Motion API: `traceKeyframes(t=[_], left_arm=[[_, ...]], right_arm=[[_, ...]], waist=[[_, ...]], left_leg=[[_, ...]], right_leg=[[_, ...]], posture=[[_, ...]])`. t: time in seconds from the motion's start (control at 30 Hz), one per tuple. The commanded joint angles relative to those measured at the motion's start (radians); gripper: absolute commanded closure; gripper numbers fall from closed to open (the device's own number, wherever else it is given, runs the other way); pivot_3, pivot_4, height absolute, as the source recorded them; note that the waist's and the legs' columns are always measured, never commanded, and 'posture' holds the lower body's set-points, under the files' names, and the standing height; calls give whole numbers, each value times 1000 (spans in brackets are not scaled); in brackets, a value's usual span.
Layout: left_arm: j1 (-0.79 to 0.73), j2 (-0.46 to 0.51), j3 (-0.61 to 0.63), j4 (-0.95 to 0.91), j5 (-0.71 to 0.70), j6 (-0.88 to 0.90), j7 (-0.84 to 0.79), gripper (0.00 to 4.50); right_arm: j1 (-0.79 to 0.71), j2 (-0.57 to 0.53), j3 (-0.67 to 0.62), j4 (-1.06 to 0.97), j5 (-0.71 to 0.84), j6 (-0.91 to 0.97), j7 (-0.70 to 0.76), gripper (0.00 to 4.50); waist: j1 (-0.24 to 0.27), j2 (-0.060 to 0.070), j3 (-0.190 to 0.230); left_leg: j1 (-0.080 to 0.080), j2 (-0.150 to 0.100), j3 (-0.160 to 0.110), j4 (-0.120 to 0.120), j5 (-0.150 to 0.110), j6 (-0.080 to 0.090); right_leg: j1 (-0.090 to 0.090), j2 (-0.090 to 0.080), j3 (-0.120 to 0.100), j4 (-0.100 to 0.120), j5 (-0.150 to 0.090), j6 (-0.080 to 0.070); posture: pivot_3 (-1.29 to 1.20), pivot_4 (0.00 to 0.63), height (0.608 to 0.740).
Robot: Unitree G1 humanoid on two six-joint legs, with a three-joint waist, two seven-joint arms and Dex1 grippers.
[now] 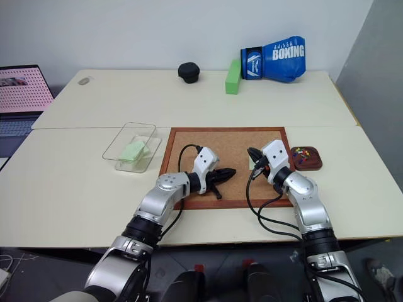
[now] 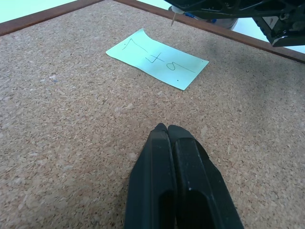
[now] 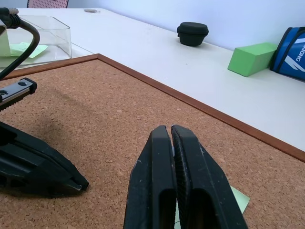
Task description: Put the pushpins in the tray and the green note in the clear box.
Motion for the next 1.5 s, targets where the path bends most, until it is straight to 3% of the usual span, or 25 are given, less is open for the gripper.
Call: traceKeyframes(t=[0.03, 0.53, 0.9, 1.17, 1.33, 1.5], left_arm=[[15, 2, -5, 4, 2, 8, 2, 4500], [29, -5, -11, -16, 1, 14, 2, 4500], [18, -14, -13, -1, 2, 10, -1, 4500], [23, -15, -13, -5, 1, 12, -2, 4500], [24, -12, -13, -7, 1, 11, -3, 4500], [3, -2, -8, -13, 2, 2, -11, 4500]], right_arm=[[-10, -11, -23, -39, 12, -15, -5, 4459], [13, -116, -177, 5, -71, 116, -275, 4459], [1, -184, -168, 89, -158, 108, -352, 2235], [4, -182, -173, 84, -155, 102, -347, 304], [26, -185, -172, 39, -125, 74, -296, 235], [43, -158, -175, -56, 33, 114, -120, 235]], waist=[[0, 0, 0], [1, 0, 0], [1, 0, 0], [1, 0, 0], [1, 0, 0], [1, 0, 0]], left_leg=[[0, 0, 0, 0, 0, 0], [0, 0, 0, 0, 0, 0], [0, 0, 1, 0, 0, 0], [0, 0, 1, 0, 0, 0], [0, 0, 1, 0, 0, 0], [0, 0, 1, 0, 0, 0]], right_leg=[[0, 0, 0, 0, 0, 0], [0, 0, 0, 0, 0, 0], [0, 0, 1, 0, 0, 0], [0, 0, 1, 0, 0, 0], [0, 0, 1, 0, 0, 0], [0, 0, 1, 0, 0, 0]], posture=[[0, 150, 740], [0, 150, 740], [0, 150, 740], [0, 150, 740], [0, 150, 740], [0, 150, 740]])
